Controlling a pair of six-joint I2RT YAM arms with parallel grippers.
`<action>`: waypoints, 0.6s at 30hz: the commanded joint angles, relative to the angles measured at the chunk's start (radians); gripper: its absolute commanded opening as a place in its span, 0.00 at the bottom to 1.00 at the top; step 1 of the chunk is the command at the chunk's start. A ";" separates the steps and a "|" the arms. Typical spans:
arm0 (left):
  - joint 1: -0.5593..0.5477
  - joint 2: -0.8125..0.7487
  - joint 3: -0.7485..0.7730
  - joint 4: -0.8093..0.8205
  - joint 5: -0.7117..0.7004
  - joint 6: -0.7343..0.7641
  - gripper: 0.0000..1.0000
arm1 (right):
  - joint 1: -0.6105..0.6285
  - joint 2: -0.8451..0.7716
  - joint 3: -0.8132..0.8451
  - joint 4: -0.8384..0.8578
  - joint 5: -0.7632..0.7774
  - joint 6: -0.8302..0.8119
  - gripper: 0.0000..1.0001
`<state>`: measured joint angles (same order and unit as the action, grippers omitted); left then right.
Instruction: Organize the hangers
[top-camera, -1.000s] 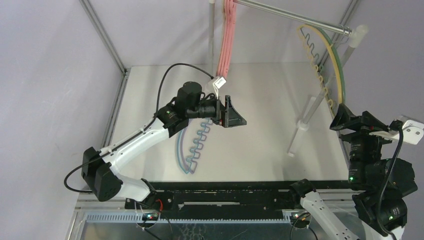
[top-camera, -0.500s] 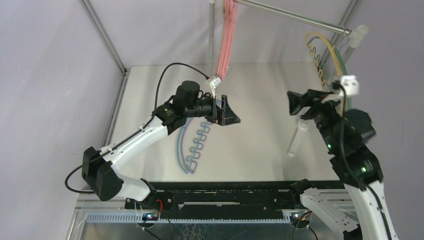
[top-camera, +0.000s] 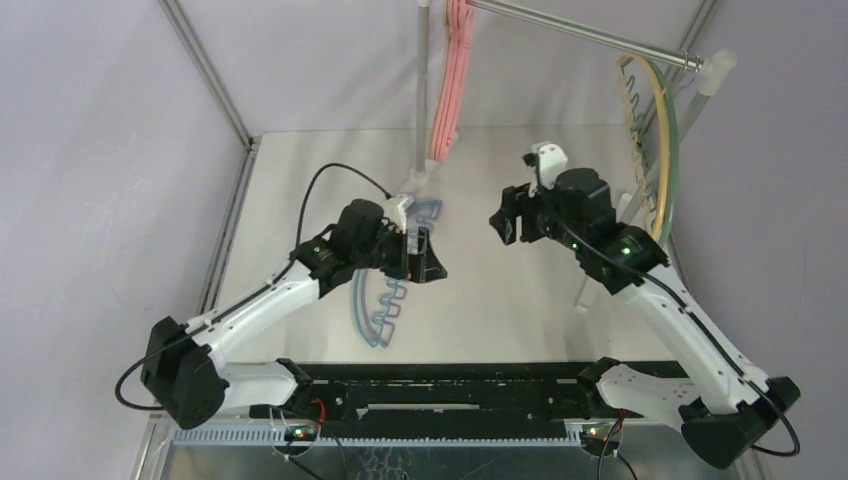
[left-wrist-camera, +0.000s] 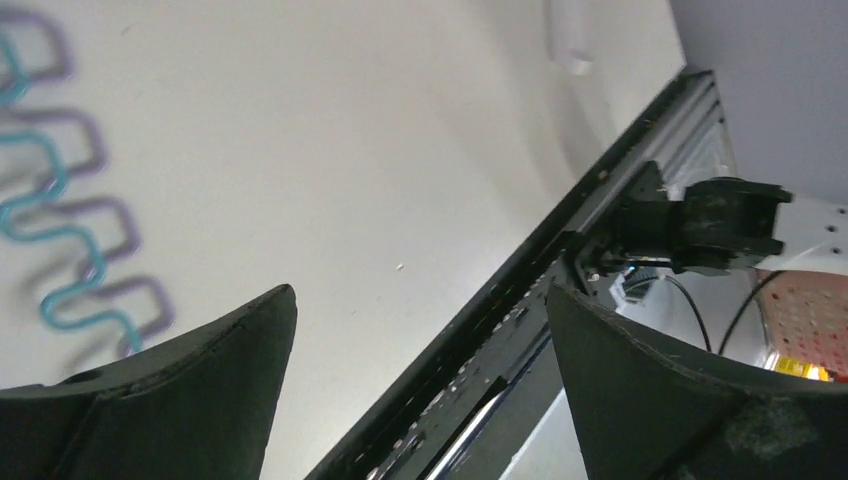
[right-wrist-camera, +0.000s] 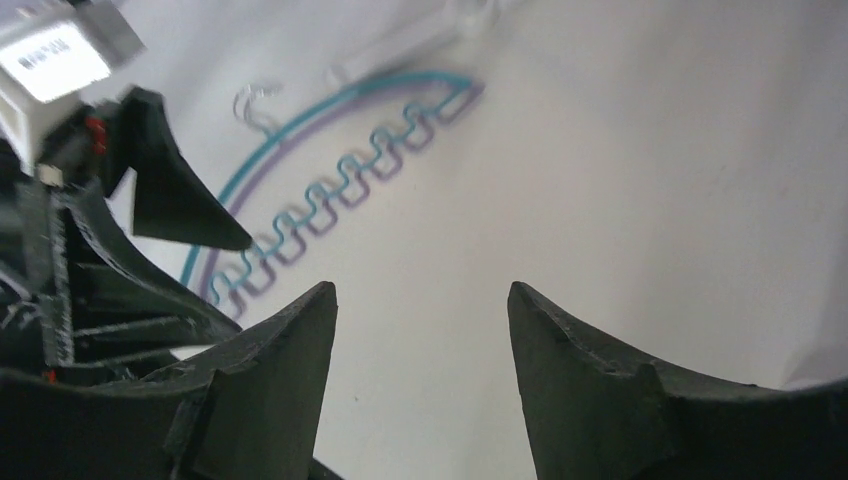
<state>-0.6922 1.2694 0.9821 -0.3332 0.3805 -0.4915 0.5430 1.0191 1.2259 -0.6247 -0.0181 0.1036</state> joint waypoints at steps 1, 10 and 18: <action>0.059 -0.109 -0.128 0.029 -0.105 -0.058 0.98 | 0.020 0.039 -0.032 0.042 -0.064 0.000 0.71; 0.271 -0.295 -0.377 0.084 -0.206 -0.142 0.92 | 0.015 0.108 -0.056 0.088 -0.147 -0.011 0.71; 0.380 -0.291 -0.458 0.117 -0.230 -0.151 0.87 | 0.002 0.118 -0.074 0.094 -0.181 0.002 0.71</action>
<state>-0.3443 0.9588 0.5491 -0.2687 0.1715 -0.6300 0.5518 1.1397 1.1519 -0.5766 -0.1707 0.1036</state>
